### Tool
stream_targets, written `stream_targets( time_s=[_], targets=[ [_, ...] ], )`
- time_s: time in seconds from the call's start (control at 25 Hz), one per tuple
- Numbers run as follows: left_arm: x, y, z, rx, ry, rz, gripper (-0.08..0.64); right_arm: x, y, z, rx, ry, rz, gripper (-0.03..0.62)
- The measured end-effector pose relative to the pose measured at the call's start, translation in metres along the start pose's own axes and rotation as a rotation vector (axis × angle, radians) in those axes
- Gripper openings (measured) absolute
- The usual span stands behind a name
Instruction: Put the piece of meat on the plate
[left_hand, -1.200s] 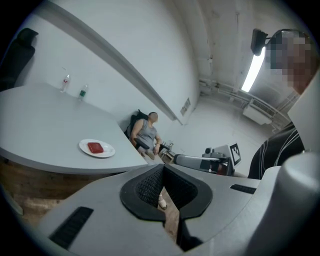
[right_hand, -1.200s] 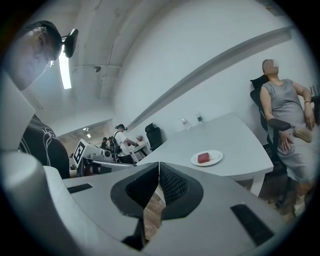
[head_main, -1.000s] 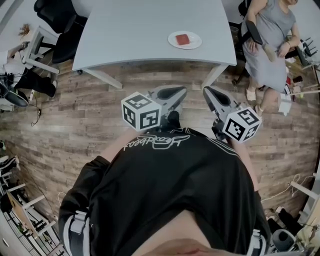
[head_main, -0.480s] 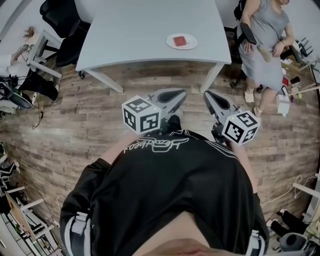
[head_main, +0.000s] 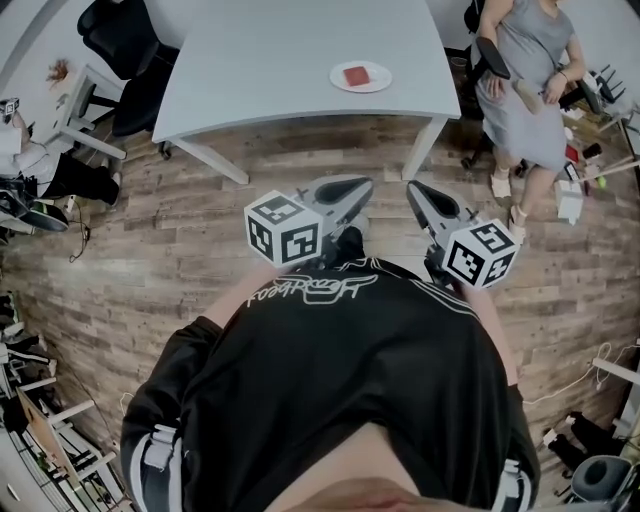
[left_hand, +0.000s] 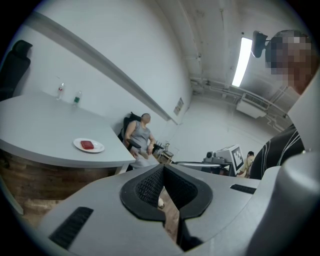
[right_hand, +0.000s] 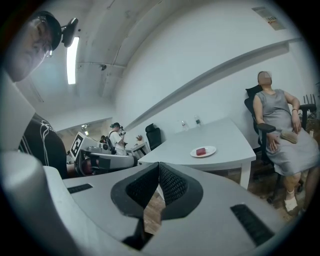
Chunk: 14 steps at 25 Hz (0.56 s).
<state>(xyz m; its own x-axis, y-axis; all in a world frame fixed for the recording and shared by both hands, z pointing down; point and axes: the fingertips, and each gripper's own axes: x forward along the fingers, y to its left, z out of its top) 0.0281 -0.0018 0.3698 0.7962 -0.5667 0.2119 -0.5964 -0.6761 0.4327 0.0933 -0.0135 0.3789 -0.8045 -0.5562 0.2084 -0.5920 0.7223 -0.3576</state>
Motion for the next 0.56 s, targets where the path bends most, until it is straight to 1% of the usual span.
stream_targets(
  time_s=[0.56],
  targets=[
    [0.0021,-0.0068,-0.007,-0.005,0.022,0.003,0.008,-0.0096,0.0039,-0.0053,0.006,-0.005,-0.007,0.009]
  ],
)
